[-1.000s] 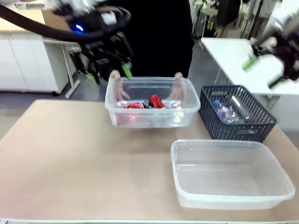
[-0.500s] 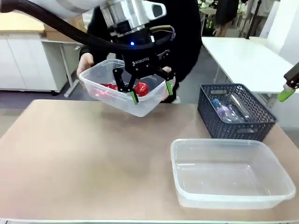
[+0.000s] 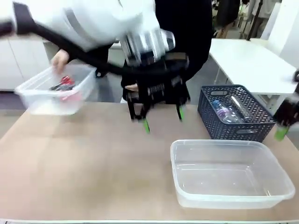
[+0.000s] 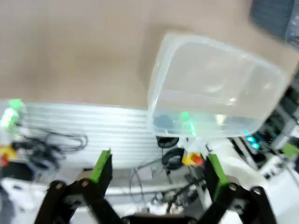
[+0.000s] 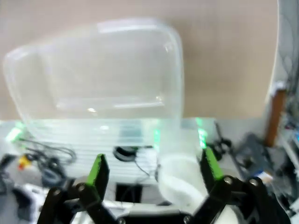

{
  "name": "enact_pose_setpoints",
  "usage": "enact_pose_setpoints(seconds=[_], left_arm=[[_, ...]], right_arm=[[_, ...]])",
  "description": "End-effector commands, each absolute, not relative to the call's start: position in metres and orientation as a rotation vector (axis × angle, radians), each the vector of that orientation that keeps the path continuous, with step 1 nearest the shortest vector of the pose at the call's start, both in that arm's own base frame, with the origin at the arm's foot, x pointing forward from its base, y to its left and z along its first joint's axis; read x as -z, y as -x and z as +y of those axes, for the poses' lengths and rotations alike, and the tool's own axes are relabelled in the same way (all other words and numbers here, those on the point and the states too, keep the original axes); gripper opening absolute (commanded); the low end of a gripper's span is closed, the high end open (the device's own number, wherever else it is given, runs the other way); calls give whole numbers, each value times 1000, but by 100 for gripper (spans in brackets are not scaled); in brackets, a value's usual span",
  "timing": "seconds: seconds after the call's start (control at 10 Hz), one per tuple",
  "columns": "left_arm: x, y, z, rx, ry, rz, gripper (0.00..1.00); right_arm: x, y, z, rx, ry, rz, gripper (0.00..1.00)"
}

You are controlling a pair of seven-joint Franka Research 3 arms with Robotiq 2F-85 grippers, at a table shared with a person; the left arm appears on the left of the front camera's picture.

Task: Sort the waste into each basket.
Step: Pick up the Organizing box on the right side of the table and lift it.

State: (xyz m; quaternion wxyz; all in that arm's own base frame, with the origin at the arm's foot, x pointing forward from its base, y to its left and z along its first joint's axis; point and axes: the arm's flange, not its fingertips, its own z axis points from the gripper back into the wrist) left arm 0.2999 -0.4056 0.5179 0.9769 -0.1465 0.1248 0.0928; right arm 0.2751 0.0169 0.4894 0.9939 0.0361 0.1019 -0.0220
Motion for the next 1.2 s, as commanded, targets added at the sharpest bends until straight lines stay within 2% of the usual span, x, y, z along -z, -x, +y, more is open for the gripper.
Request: enact_pose_setpoints(seconds=[0.0,0.1,0.2,0.3,0.4,0.5,0.8,0.9,1.1], left_arm=[[-483,-263,-439,-195,240,405,100],[-458,-256,-454,-197,207,461,100],[-455,-256,-451,-13,109,525,100],[-465,-248,-445,-206,208,391,100],[-465,-248,-445,-206,208,391,100],[-440,-235,-459,-140,156,470,100],[-389,-251,-464,-135,146,266,100],[-375,-258,-467,-76,166,176,100],[-360,-264,-471,-105,149,51,100]], right_arm=[[-436,-259,9,-21,51,339,100],[-408,-259,11,-2,54,369,100],[-415,-269,6,136,53,253,100],[-433,-265,12,14,22,354,100],[-433,-265,12,14,22,354,100],[-425,-275,10,46,31,348,100],[-373,-286,24,40,27,478,100],[-362,-285,25,55,23,484,100],[-343,-288,26,82,33,501,100]])
